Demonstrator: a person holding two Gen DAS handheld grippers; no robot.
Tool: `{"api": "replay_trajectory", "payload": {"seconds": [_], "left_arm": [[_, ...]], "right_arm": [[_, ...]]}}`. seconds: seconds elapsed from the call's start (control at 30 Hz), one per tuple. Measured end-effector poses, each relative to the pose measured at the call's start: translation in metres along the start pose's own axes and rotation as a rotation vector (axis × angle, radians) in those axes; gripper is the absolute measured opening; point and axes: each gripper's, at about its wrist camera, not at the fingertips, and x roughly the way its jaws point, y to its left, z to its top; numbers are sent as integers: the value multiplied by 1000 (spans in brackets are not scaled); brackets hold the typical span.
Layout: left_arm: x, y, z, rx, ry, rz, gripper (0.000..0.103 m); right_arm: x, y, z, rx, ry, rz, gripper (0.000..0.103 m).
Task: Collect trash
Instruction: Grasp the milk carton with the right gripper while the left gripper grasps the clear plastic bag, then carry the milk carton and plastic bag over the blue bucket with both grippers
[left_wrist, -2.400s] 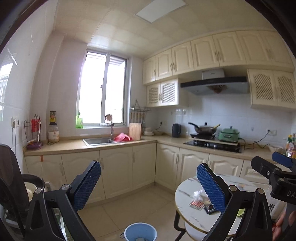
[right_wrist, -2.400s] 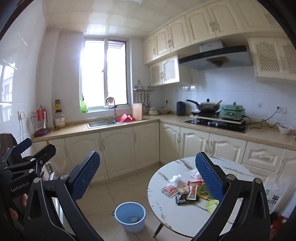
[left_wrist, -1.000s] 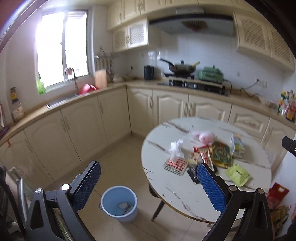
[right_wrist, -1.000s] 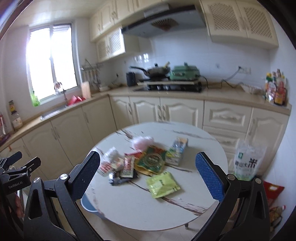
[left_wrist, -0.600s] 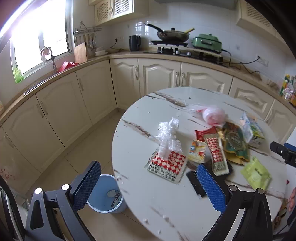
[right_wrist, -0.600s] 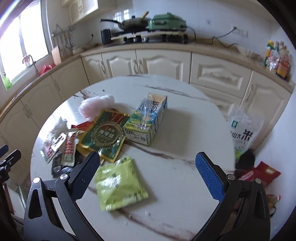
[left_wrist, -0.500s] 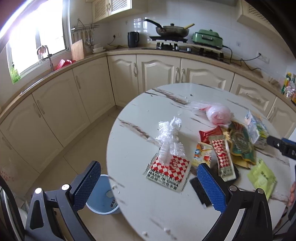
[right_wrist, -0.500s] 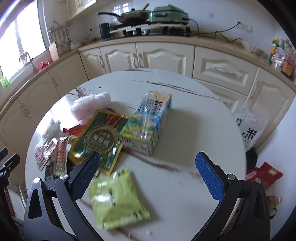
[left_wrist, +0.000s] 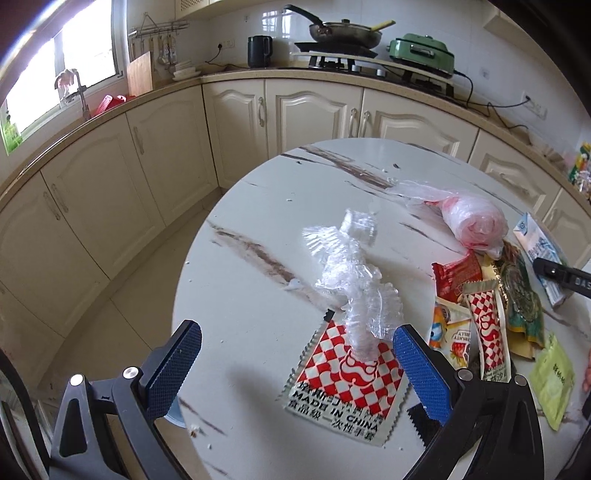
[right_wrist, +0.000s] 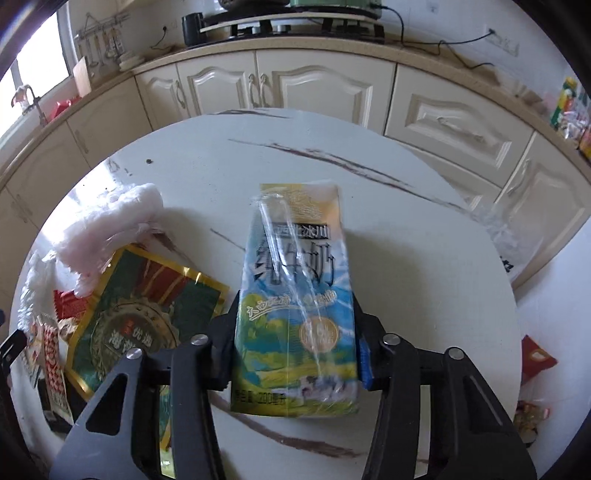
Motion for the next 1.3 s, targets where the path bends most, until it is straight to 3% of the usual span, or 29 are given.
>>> {"api": "replay_trajectory", "payload": {"seconds": [0.2, 0.33, 0.37, 0.4, 0.43, 0.47, 0.53, 0.57, 0.8, 0.9, 0.93, 1.0, 1.3], "left_arm": [[6, -4, 10, -31, -8, -83, 102], [19, -8, 24, -26, 3, -41, 97], [23, -9, 26, -19, 10, -32, 91], [28, -10, 27, -12, 22, -32, 76], [32, -11, 29, -6, 38, -40, 67], [34, -12, 29, 8, 27, -27, 63], [33, -15, 30, 31, 25, -43, 38], [31, -13, 30, 20, 28, -72, 9], [-17, 6, 25, 14, -69, -163, 5], [-43, 21, 19, 7, -111, -188, 5], [-53, 28, 16, 45, -68, -200, 5], [-74, 46, 11, 20, -98, -209, 5], [-140, 164, -30, -113, -172, -87, 5]], "right_arm": [[-22, -5, -11, -9, -45, 41, 45], [-40, -1, -14, -20, -82, 65, 45], [-40, -1, -14, -20, -82, 65, 45], [-49, 4, -15, -25, -95, 86, 45], [-54, 8, -16, -29, -104, 99, 45], [-58, 12, -17, -38, -106, 109, 45], [-68, 25, -18, -63, -122, 130, 45], [-71, 31, -18, -75, -124, 134, 45], [-93, 75, -15, -147, -163, 155, 45], [-99, 106, -15, -178, -166, 187, 45], [-104, 128, -17, -199, -174, 211, 45], [-109, 155, -20, -231, -174, 237, 45], [-113, 319, -48, -407, -149, 399, 45]]}}
